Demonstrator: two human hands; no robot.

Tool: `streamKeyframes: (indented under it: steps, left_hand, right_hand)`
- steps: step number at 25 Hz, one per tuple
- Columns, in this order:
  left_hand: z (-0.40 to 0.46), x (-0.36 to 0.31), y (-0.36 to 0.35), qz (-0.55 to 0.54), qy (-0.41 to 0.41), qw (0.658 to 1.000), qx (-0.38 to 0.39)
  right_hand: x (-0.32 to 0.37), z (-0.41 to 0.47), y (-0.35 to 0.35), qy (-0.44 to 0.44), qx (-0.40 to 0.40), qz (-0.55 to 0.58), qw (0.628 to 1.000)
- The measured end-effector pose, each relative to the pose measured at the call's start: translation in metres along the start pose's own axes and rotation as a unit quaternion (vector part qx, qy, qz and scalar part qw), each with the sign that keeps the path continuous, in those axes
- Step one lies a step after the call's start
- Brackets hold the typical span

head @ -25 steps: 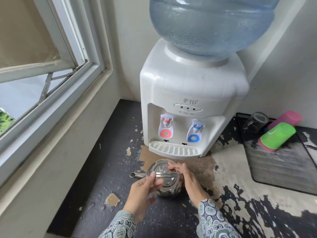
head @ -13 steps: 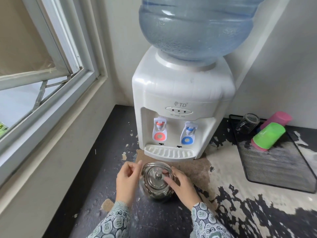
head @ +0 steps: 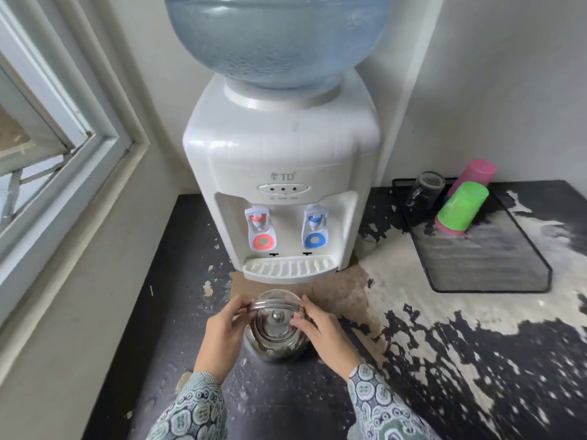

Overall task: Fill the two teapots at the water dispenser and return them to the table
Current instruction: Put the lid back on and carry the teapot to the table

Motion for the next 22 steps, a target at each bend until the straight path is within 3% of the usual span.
streamKeyframes:
  steps: [5,10,16,22]
  left_hand:
    - [-0.028,-0.046,-0.033,0.016,-0.056,0.995,0.077]
    - [-0.083,-0.104,-0.096,-0.012,-0.073,0.978,0.198]
    - [-0.187,-0.198,-0.212,-0.103,-0.145,0.939,0.294]
    - [-0.280,-0.292,-0.330,-0.179,-0.196,0.878,0.398]
  right_hand:
    - [-0.008,-0.040,0.054,0.022,-0.022,-0.026,0.999]
    - [-0.026,-0.117,0.142,0.027,-0.111,-0.055,0.992]
    - [-0.052,-0.272,0.274,-0.009,-0.160,-0.006,0.987]
    - [-0.069,-0.425,0.381,-0.041,-0.271,0.029,0.961]
Point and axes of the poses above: each hand's wrist, its own z-axis towards the middle knuckle, its own y-axis out of the back of the hand, x = y × z, the point moved 1 cm from there along z, towards the middle knuckle, and after that the axes turned 6 degrees about -x, right-handed, at the moved point
